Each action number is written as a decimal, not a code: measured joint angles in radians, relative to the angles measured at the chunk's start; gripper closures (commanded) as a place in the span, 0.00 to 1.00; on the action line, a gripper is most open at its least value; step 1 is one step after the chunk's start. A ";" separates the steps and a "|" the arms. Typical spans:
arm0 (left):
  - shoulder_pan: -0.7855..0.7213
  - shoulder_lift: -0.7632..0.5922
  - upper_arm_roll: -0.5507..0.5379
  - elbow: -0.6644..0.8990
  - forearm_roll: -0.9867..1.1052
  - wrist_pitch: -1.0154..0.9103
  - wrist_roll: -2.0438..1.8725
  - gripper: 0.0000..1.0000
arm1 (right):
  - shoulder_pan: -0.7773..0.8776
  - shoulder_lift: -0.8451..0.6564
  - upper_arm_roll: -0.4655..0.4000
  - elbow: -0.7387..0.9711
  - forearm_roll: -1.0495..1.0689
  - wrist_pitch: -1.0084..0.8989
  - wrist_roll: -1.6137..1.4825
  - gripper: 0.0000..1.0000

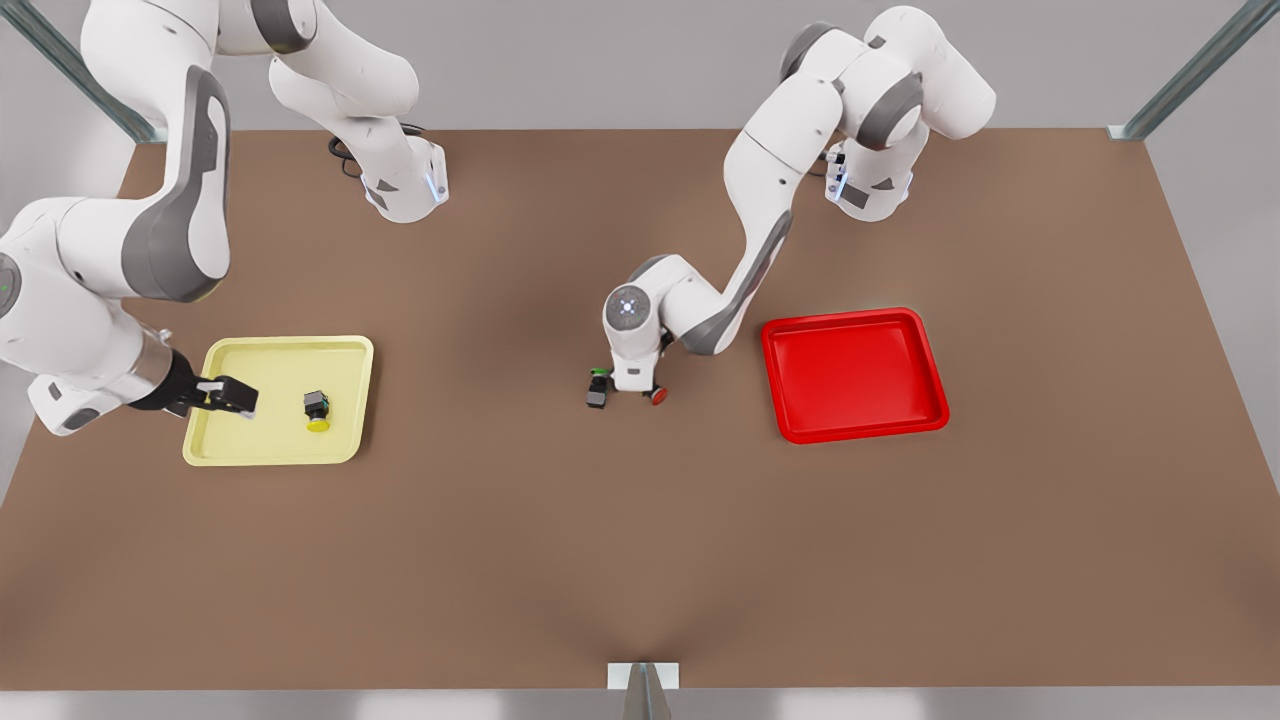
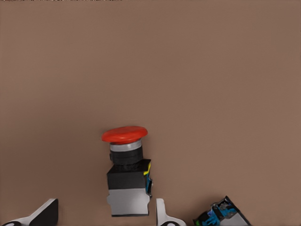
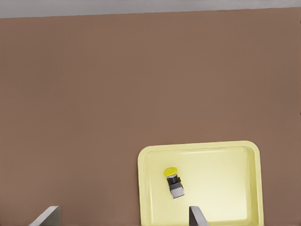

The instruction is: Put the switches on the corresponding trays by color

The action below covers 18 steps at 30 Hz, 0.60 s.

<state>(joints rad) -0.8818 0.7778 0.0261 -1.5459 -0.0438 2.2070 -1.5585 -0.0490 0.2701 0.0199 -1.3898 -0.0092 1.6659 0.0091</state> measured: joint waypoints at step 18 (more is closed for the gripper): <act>-0.032 -0.024 0.032 -0.078 0.025 0.056 -0.020 0.00 | 0.001 0.006 0.000 0.000 0.000 0.002 0.000 0.00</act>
<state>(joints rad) -0.9140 0.7538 0.0580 -1.6244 -0.0186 2.2626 -1.5785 -0.0476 0.2762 0.0199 -1.3898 -0.0092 1.6674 0.0092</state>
